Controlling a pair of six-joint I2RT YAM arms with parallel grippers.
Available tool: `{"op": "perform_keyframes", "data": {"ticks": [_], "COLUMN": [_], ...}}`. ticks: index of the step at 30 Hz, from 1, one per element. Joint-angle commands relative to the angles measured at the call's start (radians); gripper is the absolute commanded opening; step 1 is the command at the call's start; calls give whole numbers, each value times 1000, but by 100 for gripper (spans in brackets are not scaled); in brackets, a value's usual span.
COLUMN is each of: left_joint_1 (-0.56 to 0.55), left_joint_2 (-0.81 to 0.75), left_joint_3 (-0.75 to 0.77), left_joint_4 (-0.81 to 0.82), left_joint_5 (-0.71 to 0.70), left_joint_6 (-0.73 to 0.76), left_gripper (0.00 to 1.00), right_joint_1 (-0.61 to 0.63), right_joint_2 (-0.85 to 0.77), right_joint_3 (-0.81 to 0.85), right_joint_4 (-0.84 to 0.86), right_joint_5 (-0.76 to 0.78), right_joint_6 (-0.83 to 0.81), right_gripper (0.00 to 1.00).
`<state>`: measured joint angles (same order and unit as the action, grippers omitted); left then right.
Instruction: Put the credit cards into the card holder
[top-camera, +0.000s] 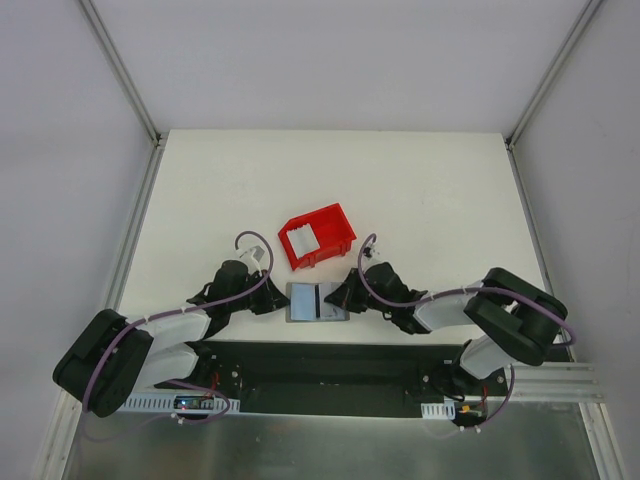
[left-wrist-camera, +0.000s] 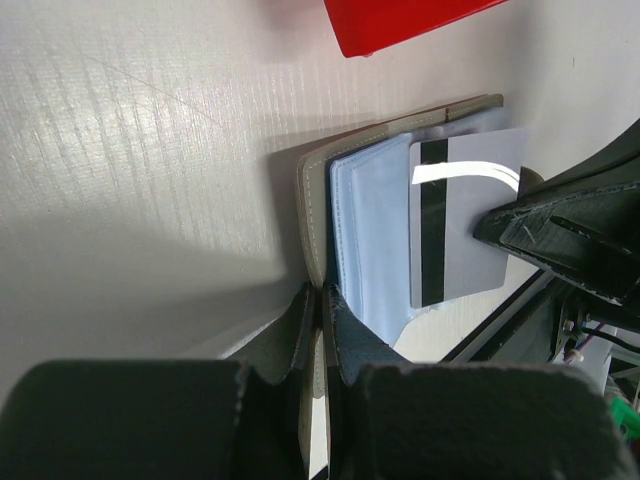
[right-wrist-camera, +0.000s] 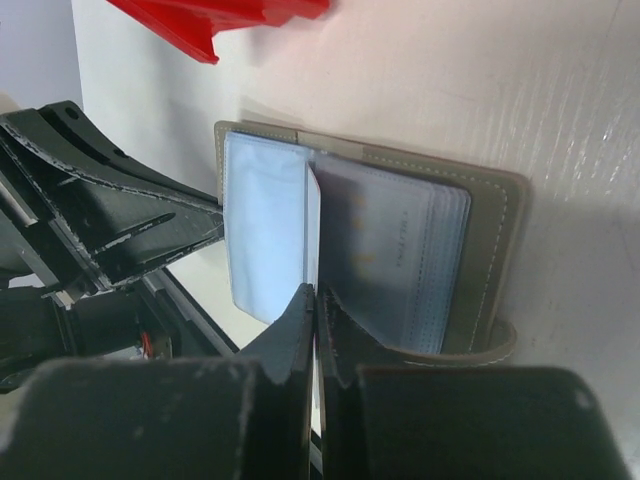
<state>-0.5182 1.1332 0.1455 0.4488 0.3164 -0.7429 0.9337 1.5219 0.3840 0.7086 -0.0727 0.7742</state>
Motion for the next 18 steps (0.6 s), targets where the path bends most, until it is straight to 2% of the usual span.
{"op": "perform_keyframes", "data": {"ticks": [1,10,18], "left_joint_1": [-11,-11,-11], "left_joint_2": [27,20,10], "left_joint_3": [-14,-18,-23], "left_joint_4": [-99,-98,-99], "left_joint_5": [-34,-30,-30], "left_joint_6": [45,45,43], "left_gripper": [0,0,0], "right_joint_1": [13,28,-1], "right_joint_2": [50,113,90], "right_joint_3": [-40,-20,-17], "right_joint_4": [83,109,94], "right_joint_5": [-22,-21,-22], "right_joint_6": [62,88,14], "right_gripper": [0,0,0]}}
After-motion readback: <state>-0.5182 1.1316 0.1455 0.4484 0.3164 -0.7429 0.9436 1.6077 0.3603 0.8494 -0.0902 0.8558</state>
